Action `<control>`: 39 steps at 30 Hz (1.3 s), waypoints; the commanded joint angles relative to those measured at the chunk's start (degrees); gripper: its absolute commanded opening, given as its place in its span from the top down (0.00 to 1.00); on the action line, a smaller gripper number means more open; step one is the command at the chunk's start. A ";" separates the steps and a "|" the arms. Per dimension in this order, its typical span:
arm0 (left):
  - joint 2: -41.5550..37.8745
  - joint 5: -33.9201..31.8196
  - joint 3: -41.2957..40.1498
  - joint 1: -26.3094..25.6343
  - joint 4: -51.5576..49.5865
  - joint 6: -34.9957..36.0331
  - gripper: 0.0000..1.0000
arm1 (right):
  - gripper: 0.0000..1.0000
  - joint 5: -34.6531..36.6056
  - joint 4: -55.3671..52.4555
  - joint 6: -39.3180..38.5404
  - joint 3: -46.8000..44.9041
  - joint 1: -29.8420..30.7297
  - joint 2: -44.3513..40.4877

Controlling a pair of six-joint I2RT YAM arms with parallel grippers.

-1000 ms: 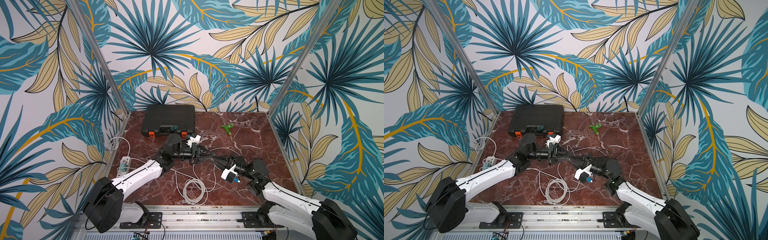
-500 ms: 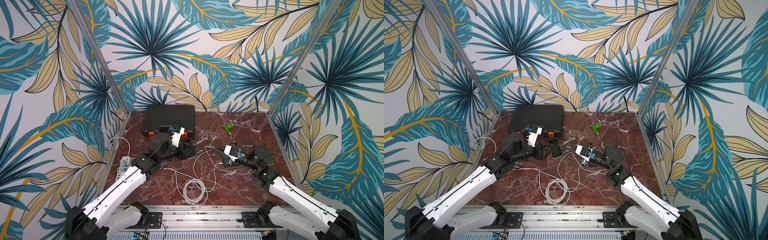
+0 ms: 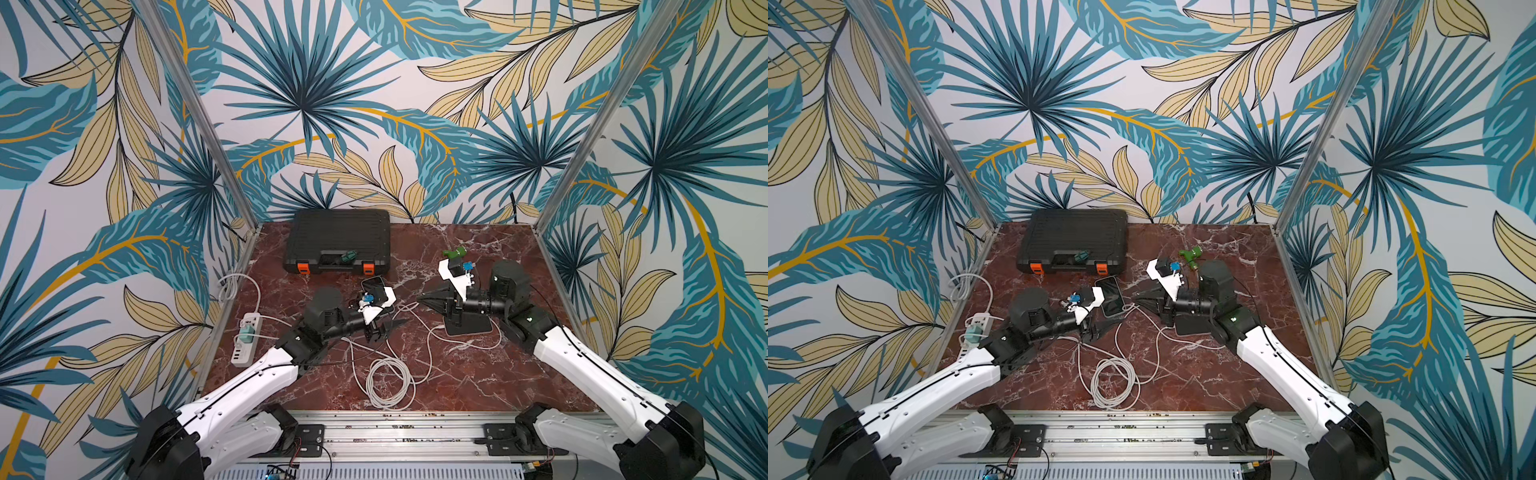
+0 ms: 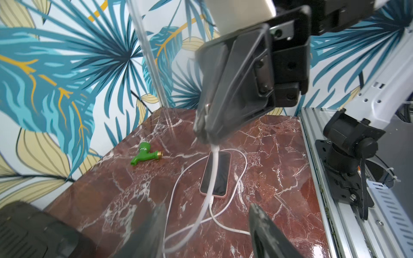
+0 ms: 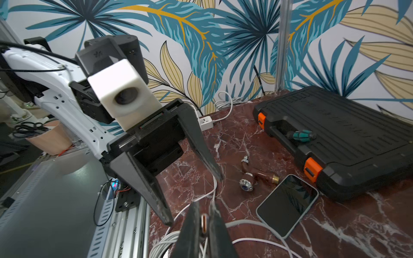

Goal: Plug the charging cable into the phone
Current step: Pick up the charging cable from the center of the board.

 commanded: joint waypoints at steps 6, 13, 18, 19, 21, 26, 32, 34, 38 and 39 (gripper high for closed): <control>3.29 6.25 0.48 -0.69 6.17 4.84 0.37 | 1.00 -9.38 -0.35 3.12 1.31 -1.11 2.47; 6.13 5.77 0.38 -1.21 6.89 4.26 0.45 | 1.00 -11.28 0.67 3.92 2.59 -1.56 3.75; 6.12 5.36 -1.13 -1.44 8.70 2.94 0.59 | 1.00 -11.63 0.69 4.07 2.92 -1.96 4.30; 6.23 5.28 -1.18 -1.44 9.08 2.55 0.63 | 1.00 -11.65 0.75 4.12 2.92 -2.05 4.55; 6.50 5.61 -1.04 -1.50 9.59 1.50 0.76 | 1.00 -12.08 1.04 4.23 2.87 -2.13 4.90; 6.74 6.79 -1.20 -1.61 13.15 -2.07 1.00 | 0.97 -12.60 4.15 5.76 2.34 -2.21 5.39; 7.18 4.29 -2.70 -1.70 17.74 -7.29 1.00 | 0.55 -13.38 12.55 9.44 0.35 -2.23 4.58; 6.94 3.56 -4.09 -1.70 22.34 -10.81 1.00 | 0.51 -13.03 20.29 11.78 -3.37 -2.19 2.38; 7.45 3.02 -6.92 -1.70 33.35 -18.63 1.00 | 0.50 -11.62 30.02 13.14 -8.60 -2.23 0.23; 7.63 2.74 -7.20 -1.70 34.64 -19.93 1.00 | 0.50 -11.25 32.68 14.34 -9.78 -2.24 -0.08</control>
